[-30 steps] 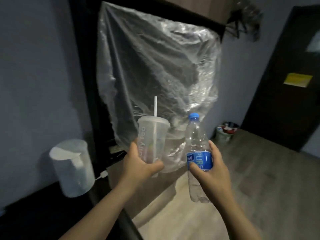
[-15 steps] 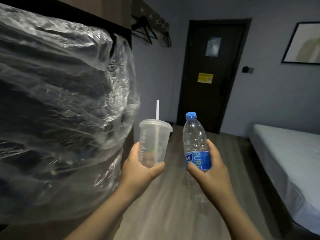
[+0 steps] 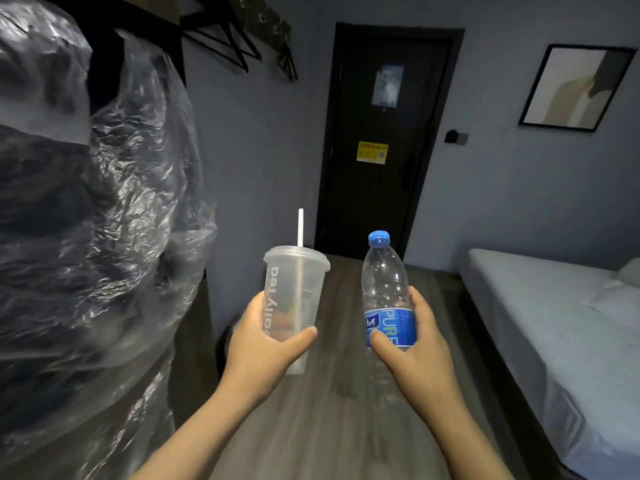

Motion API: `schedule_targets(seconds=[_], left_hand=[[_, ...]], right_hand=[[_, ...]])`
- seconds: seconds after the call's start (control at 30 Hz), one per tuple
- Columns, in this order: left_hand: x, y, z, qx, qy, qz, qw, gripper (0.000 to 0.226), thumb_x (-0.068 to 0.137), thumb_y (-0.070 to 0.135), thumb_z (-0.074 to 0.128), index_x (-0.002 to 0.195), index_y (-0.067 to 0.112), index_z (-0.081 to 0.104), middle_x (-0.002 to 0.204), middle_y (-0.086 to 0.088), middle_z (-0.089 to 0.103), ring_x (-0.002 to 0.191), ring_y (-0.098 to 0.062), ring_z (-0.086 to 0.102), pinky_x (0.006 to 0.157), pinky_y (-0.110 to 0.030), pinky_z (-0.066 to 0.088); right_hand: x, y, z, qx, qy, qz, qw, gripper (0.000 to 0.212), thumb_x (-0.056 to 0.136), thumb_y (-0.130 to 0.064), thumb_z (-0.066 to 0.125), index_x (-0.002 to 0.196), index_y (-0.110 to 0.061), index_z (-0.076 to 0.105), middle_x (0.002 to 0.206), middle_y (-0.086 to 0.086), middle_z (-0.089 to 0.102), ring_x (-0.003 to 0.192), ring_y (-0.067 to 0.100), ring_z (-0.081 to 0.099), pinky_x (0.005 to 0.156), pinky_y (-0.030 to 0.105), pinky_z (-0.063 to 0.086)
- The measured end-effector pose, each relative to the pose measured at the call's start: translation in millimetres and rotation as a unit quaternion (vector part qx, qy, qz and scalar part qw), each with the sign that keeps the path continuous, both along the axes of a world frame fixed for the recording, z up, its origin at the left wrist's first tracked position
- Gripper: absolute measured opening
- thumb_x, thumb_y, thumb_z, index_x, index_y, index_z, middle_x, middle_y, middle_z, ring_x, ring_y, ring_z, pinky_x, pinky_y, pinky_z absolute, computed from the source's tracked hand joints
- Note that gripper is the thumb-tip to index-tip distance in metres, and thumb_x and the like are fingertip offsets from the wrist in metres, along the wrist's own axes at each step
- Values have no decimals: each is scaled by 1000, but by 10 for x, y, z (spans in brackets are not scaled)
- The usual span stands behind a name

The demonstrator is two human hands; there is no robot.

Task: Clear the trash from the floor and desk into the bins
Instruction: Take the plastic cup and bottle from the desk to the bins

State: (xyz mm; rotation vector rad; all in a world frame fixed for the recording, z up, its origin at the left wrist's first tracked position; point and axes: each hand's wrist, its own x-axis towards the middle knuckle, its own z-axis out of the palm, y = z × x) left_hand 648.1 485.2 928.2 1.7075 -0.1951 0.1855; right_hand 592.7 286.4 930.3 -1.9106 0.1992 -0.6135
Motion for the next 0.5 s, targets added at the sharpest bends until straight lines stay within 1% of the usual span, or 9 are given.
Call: schedule_targets(seconds=[0.1, 0.17, 0.23, 0.27, 0.33, 0.4, 0.43, 0.5], left_hand=[[426, -170, -80, 17, 13, -7, 1000, 53, 61, 32, 82, 95, 56, 49, 91, 31, 65, 80, 13, 61, 64, -15, 44], [759, -298, -133, 29, 14, -6, 999, 54, 65, 29, 82, 94, 57, 46, 89, 37, 62, 80, 15, 59, 61, -11, 43], [1099, -445, -154, 38, 21, -4, 999, 54, 67, 31, 81, 95, 58, 44, 88, 44, 57, 80, 20, 57, 56, -7, 42], [1281, -531, -155, 41, 24, -3, 999, 54, 67, 33, 81, 96, 58, 43, 88, 47, 55, 80, 22, 55, 54, -7, 42], [1652, -711, -151, 48, 32, -2, 998, 51, 67, 36, 80, 96, 57, 43, 89, 49, 53, 80, 23, 54, 57, -9, 41], [2030, -885, -134, 56, 41, 2, 998, 49, 68, 36, 79, 95, 56, 44, 89, 44, 56, 79, 21, 55, 58, -16, 45], [2212, -966, -124, 62, 43, 7, 997, 49, 68, 36, 79, 95, 56, 44, 88, 39, 59, 79, 21, 55, 58, -15, 45], [2558, -1112, -121, 71, 40, 27, 996, 50, 67, 35, 80, 96, 55, 44, 89, 30, 62, 79, 22, 55, 56, -8, 42]], right_hand=[[408, -206, -75, 2, 11, -9, 1000, 84, 76, -26, 71, 145, -41, 26, 121, -15, 55, 84, -9, 61, 59, 11, 49], [731, -367, -132, 7, 11, -12, 1000, 84, 77, -25, 71, 146, -40, 25, 122, -13, 54, 84, -8, 61, 59, 13, 50], [1073, -530, -186, 11, 13, -13, 1000, 85, 77, -24, 71, 147, -39, 25, 123, -12, 53, 83, -9, 61, 60, 13, 50], [1255, -618, -212, 14, 13, -14, 1000, 85, 78, -24, 71, 147, -39, 24, 124, -12, 53, 83, -10, 61, 58, 11, 50], [1623, -818, -255, 28, 12, -11, 999, 85, 78, -22, 71, 147, -38, 25, 121, -14, 53, 84, -13, 59, 55, 5, 47], [2017, -1027, -257, 43, 10, -9, 999, 83, 78, -20, 72, 146, -38, 28, 112, -19, 55, 82, -13, 59, 53, 3, 45], [2216, -1136, -246, 47, 10, -9, 999, 82, 78, -18, 72, 145, -39, 30, 107, -22, 56, 81, -13, 60, 53, 4, 46], [2611, -1336, -224, 51, 8, -6, 999, 80, 78, -18, 73, 143, -41, 31, 101, -24, 57, 81, -12, 60, 52, 6, 47]])
